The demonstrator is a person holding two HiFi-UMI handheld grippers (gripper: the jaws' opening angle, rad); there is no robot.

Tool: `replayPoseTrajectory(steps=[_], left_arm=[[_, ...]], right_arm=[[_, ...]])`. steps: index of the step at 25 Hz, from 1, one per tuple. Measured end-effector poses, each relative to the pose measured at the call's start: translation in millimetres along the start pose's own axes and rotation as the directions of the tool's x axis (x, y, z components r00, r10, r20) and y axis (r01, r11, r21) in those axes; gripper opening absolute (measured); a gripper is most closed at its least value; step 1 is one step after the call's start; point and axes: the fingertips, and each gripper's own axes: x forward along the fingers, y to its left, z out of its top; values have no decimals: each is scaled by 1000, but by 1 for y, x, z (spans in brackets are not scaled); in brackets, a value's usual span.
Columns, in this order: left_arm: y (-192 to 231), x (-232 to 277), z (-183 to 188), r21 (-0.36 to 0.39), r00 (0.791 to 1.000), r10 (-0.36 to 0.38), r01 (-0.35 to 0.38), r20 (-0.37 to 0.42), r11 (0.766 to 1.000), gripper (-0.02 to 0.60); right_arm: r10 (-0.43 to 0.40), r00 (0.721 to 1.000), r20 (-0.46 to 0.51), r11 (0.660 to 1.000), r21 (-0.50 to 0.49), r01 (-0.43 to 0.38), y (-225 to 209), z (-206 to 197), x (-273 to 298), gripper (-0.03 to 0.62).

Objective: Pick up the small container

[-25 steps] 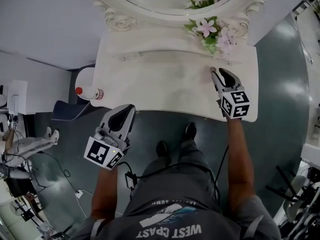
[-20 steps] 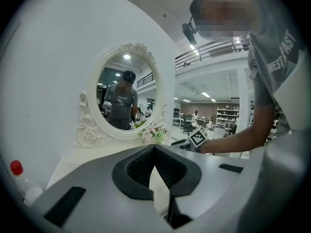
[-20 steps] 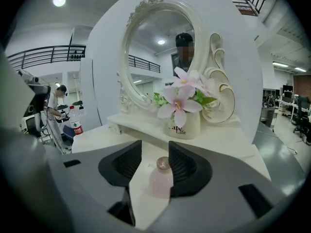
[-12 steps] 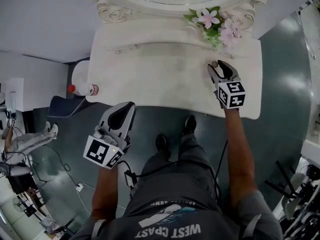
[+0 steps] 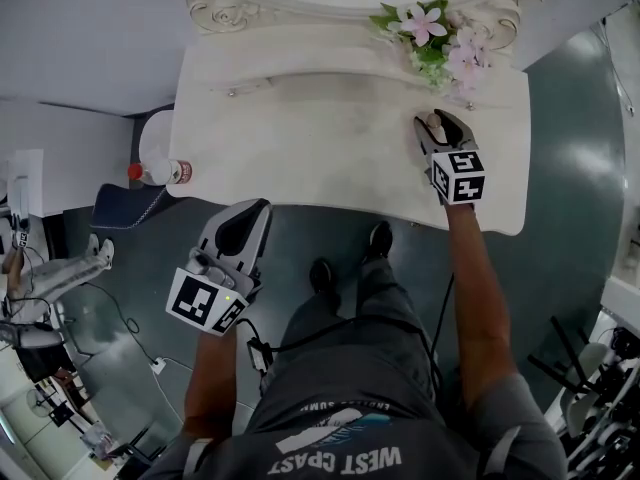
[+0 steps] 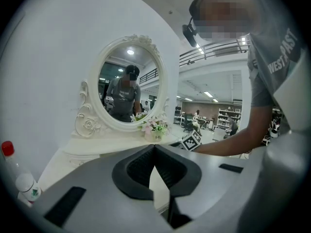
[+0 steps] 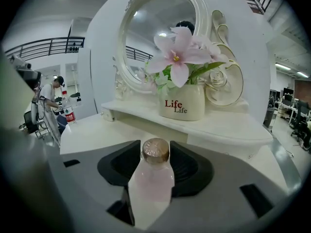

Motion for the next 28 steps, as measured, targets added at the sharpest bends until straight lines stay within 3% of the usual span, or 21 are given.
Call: replayPoseTrajectory(steps=[7,17,28], left_arm=[[3,-3,-2,-3,1000,7,-7,1,1000,15],[1,-11,8,6,999,8,-8,31,1000,15],[2,-38,19,16,997,23,-24,74,1000,15]], right_arm=[[-32,999,-23,999,-35,31,-3,-6,9,167],[-52,997,-50,999,1,52,-1,-8,-7,153],[-40,999,26,999,-28,41,20,40,-60,152]])
